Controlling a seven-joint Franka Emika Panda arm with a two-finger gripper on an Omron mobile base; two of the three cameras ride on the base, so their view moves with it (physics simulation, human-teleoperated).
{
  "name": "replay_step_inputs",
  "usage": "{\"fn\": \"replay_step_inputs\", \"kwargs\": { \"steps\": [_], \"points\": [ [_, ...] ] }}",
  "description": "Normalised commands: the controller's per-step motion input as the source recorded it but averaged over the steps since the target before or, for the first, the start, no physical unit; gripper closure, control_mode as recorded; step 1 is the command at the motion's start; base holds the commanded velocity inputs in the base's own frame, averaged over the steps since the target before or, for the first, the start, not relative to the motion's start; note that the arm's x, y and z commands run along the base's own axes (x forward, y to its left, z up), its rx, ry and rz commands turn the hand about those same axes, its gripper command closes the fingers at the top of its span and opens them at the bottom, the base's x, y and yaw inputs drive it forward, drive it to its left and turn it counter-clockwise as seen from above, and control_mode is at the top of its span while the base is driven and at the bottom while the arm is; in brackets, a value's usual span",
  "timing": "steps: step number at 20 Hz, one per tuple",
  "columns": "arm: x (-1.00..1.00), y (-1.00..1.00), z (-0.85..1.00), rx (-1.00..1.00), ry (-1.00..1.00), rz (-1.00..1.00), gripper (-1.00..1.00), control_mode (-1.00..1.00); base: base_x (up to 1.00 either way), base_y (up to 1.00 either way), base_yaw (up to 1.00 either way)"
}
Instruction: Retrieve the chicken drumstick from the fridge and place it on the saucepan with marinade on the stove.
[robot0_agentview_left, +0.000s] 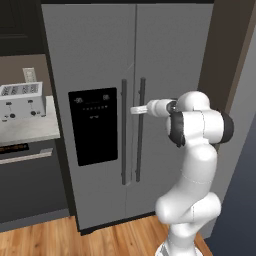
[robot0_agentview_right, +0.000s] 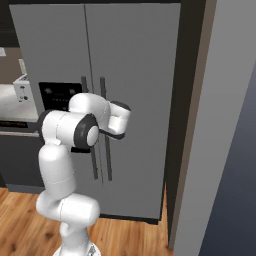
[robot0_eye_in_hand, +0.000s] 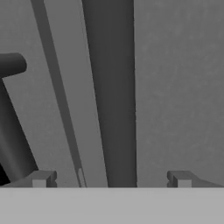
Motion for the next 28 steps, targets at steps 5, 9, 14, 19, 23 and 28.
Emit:
{"fn": "replay_step_inputs", "kwargs": {
  "steps": [5,9,14,19,23,28],
  "points": [
    [0.2,0.0,-0.04,0.0,0.0,0.0,-1.0,-1.0,0.0,0.0,0.0],
    [0.38,0.0,-0.07,0.0,0.0,0.0,-1.0,-1.0,0.0,0.0,0.0],
    [0.52,0.0,-0.11,0.0,0.0,0.0,-1.0,-1.0,0.0,0.0,0.0],
    [0.45,0.0,-0.12,0.0,0.0,0.0,-1.0,-1.0,0.0,0.0,0.0],
    [0.13,0.0,-0.04,0.0,0.0,0.0,1.0,-1.0,0.0,0.0,0.0],
    [0.0,0.0,0.0,0.0,0.0,0.0,1.0,-1.0,0.0,0.0,0.0]
  ]
}}
